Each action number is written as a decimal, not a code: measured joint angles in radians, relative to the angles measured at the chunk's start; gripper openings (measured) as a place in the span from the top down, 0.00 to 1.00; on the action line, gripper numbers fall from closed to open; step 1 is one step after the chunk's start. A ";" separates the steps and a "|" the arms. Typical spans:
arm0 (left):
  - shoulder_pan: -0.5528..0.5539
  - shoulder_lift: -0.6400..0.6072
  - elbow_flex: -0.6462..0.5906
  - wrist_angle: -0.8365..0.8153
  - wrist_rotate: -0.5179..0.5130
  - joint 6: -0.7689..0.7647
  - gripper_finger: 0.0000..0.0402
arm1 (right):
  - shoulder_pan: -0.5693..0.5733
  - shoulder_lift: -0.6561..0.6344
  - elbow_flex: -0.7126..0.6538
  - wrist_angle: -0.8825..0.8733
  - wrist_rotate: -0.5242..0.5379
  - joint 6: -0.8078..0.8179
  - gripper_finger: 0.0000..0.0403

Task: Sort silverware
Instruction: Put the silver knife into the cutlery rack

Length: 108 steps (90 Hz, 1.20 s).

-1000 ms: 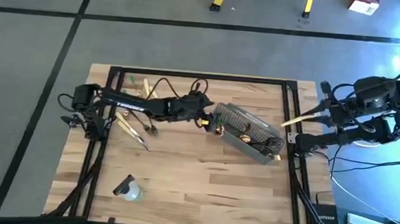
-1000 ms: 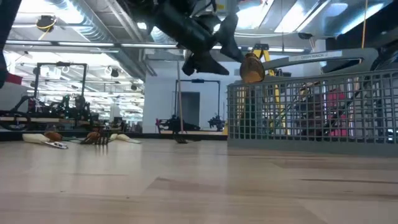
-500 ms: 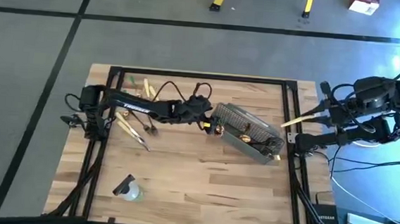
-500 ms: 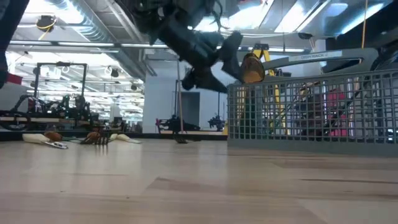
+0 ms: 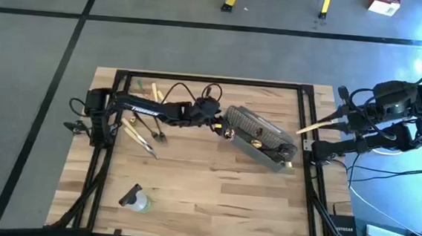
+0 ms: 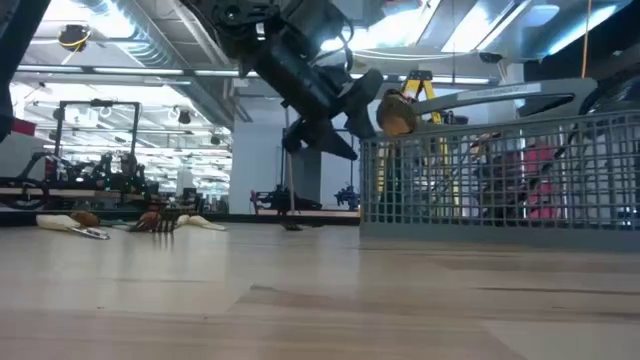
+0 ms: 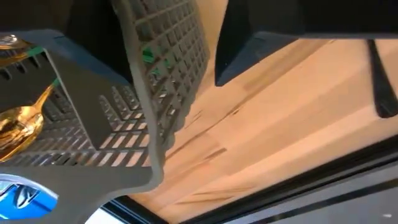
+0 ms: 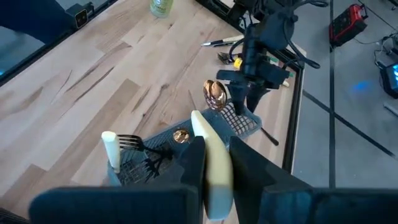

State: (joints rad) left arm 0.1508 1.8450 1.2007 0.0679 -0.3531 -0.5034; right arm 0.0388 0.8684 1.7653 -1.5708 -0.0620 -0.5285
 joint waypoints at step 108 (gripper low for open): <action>0.037 -0.210 -0.005 -0.455 -0.209 0.059 1.00 | 0.000 0.128 -0.060 0.007 -0.031 -0.084 0.93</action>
State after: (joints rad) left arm 0.1876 1.6353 1.1961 -0.3874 -0.5618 -0.4442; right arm 0.0391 0.9965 1.7054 -1.5639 -0.0930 -0.6121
